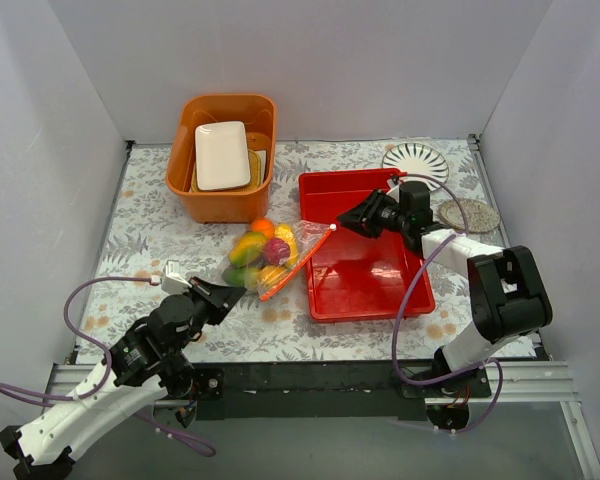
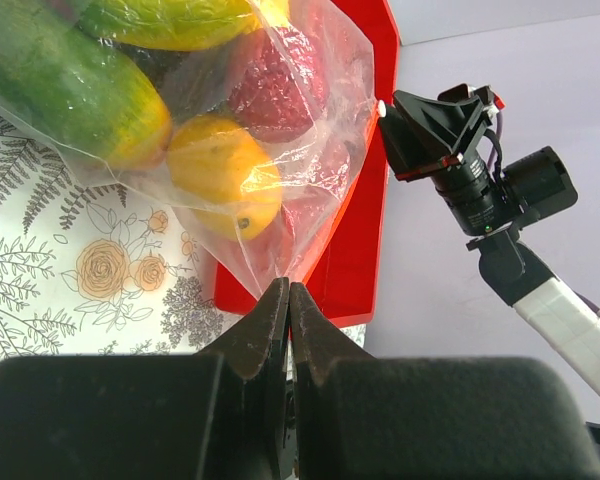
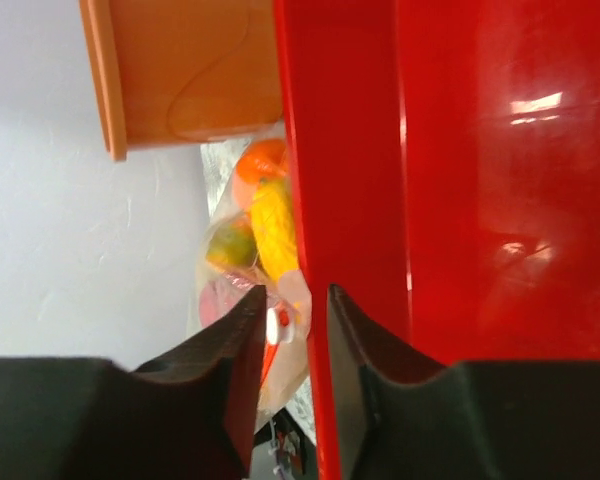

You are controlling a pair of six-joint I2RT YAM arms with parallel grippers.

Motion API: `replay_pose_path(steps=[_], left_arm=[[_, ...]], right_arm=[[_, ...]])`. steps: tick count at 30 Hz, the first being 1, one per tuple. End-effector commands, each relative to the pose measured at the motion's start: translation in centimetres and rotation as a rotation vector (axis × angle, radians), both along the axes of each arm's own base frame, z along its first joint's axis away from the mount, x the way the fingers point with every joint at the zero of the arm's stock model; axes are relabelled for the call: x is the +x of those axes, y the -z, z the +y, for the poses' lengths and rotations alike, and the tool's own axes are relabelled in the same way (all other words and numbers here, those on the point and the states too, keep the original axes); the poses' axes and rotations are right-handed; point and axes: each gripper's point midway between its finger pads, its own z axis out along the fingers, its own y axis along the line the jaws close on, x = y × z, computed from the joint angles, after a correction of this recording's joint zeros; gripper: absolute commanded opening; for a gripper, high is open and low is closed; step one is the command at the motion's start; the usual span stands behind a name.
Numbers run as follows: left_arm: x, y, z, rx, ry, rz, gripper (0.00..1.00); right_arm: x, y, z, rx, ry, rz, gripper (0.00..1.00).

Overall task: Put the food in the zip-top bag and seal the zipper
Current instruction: Zip the zipper food storage bag at the center of the board, then reset both arms

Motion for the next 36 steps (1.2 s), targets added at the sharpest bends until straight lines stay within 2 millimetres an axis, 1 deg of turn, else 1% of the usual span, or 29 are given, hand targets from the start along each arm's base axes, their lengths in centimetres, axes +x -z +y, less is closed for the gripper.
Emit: replay_pose_path(steps=[1,2,4,6,8,11,12,13,14,15,16,18,20,21,22,23,24,25,26,27,28,29,30,31,32,33,34,35,36], left_arm=[[0.5,-1.1,-0.1,-0.159,-0.081,0.071,0.00],[0.5,-1.1,-0.2,-0.161,-0.080,0.072,0.00],[0.6,-1.1,-0.4,-0.163,-0.073,0.072,0.00],[0.6,-1.0,-0.5,-0.165,-0.070,0.072,0.00],[0.7,-1.1,-0.6,-0.163,-0.069,0.069,0.00],[0.9,-1.1,-0.9,-0.147,-0.059,0.065,0.00],[1.0,-1.2,-0.9,-0.129,-0.056,0.058,0.00],[1.0,-1.5,-1.0,-0.120,-0.052,0.052,0.03],[1.2,-1.2,-1.1,-0.088,-0.049,0.059,0.08],[1.3,-1.2,-1.1,-0.056,-0.042,0.050,0.12],[1.3,-1.7,-1.2,-0.042,-0.036,0.045,0.19],[1.6,-1.5,-1.2,0.014,-0.034,0.050,0.28],[1.8,-2.3,-1.3,0.026,-0.029,0.036,0.52],[2.0,-2.4,-1.2,0.039,-0.037,0.031,0.72],[2.0,-2.6,-1.1,0.048,-0.040,0.024,0.83],[2.2,-3.3,-0.9,0.047,-0.050,0.014,0.96],[2.3,-3.5,-0.7,0.056,-0.062,0.011,0.98],[2.4,-3.3,-0.2,0.099,-0.074,0.008,0.98],[2.6,-4.1,0.0,0.110,-0.084,-0.002,0.98],[2.7,-4.5,0.3,0.132,-0.095,-0.002,0.98],[2.8,-3.6,0.8,0.201,-0.112,0.029,0.98],[3.0,-4.8,1.0,0.227,-0.110,0.015,0.98],[3.1,-4.8,1.1,0.266,-0.110,0.020,0.98],[3.1,-4.2,1.5,0.327,-0.108,0.043,0.98],[3.5,-3.8,1.6,0.397,-0.112,0.063,0.98],[3.8,-4.5,1.7,0.420,-0.120,0.068,0.98],[3.7,-4.1,2.0,0.463,-0.124,0.094,0.98],[4.2,-3.6,1.9,0.507,-0.132,0.115,0.98],[4.4,-4.0,1.7,0.520,-0.124,0.106,0.98]], right_arm=[[1.9,-2.1,-1.1,-0.066,0.029,-0.122,0.50],[1.8,-2.2,-1.2,-0.081,0.028,-0.132,0.56],[1.6,-2.3,-1.7,-0.124,0.019,-0.147,0.62],[1.6,-3.1,-2.0,-0.153,0.016,-0.174,0.63],[1.2,-3.1,-2.3,-0.168,0.015,-0.169,0.63],[0.2,-3.5,-2.2,-0.168,-0.014,-0.175,0.63],[-0.6,-3.3,-2.0,-0.165,-0.037,-0.172,0.63],[-1.1,-3.1,-1.8,-0.169,-0.055,-0.174,0.63],[-1.7,-2.8,-1.7,-0.167,-0.071,-0.166,0.63],[-2.9,-2.3,-0.9,-0.156,-0.113,-0.159,0.63],[-3.5,-2.0,-0.6,-0.157,-0.136,-0.164,0.63],[-4.8,-1.6,0.6,-0.168,-0.186,-0.162,0.63],[-5.9,-0.9,1.9,-0.191,-0.242,-0.159,0.63],[-6.1,-0.9,2.4,-0.196,-0.258,-0.162,0.63],[-6.1,-1.1,2.9,-0.195,-0.273,-0.169,0.63],[-6.6,-0.7,3.9,-0.200,-0.308,-0.170,0.63],[-6.8,-0.6,4.4,-0.200,-0.329,-0.168,0.63],[-6.6,-1.2,5.0,-0.197,-0.344,-0.182,0.63],[-6.9,-0.5,5.9,-0.203,-0.376,-0.169,0.63],[-7.4,-0.2,6.4,-0.205,-0.417,-0.166,0.60],[-7.4,-0.3,6.9,-0.208,-0.437,-0.168,0.57],[-7.2,-0.6,8.0,-0.210,-0.467,-0.179,0.54],[-7.3,-0.7,8.5,-0.232,-0.505,-0.208,0.47],[-7.6,-0.4,8.6,-0.259,-0.525,-0.189,0.41],[-7.5,-1.1,9.5,-0.278,-0.548,-0.215,0.37],[-7.4,-1.2,9.7,-0.302,-0.554,-0.230,0.22],[-7.8,-0.9,9.6,-0.338,-0.583,-0.242,0.17],[-7.6,-1.8,10.2,-0.342,-0.596,-0.276,0.16],[-7.7,-2.1,10.5,-0.344,-0.618,-0.296,0.16]])
